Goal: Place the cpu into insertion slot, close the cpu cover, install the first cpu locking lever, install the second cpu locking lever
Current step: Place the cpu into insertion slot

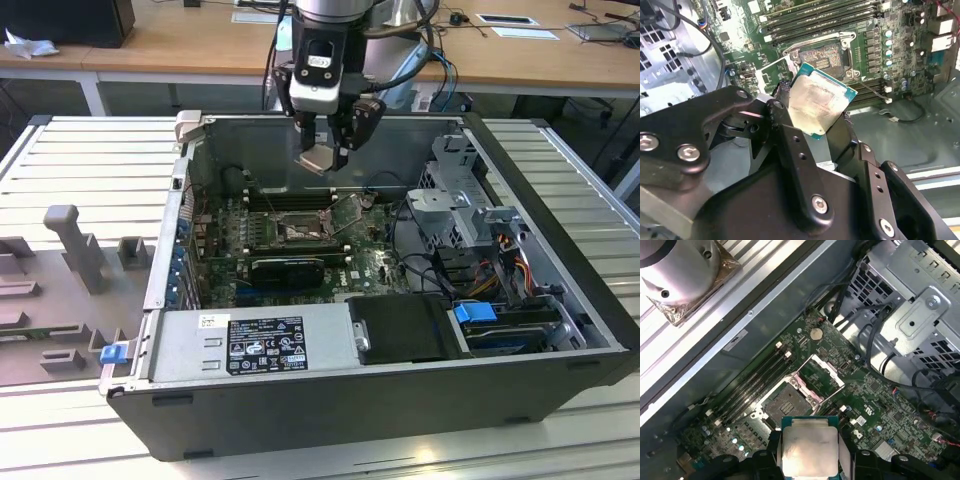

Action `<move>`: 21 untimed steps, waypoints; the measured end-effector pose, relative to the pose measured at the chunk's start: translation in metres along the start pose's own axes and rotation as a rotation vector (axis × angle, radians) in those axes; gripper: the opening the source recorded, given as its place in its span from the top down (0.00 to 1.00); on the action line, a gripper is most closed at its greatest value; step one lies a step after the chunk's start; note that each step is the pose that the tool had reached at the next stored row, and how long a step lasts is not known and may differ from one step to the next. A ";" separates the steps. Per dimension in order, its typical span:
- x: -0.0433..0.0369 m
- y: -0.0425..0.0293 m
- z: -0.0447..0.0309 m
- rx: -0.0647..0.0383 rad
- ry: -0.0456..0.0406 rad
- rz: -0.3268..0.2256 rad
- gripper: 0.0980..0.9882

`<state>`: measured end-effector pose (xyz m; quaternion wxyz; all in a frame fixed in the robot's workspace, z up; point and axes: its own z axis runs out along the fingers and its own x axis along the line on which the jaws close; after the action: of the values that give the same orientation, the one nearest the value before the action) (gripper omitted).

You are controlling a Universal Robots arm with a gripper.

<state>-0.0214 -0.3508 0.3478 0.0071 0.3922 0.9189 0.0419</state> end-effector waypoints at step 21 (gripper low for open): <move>0.0035 -0.0043 0.0061 -0.006 -0.0250 0.301 0.50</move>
<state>-0.0267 -0.3507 0.3415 0.0133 0.5258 0.8496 0.0403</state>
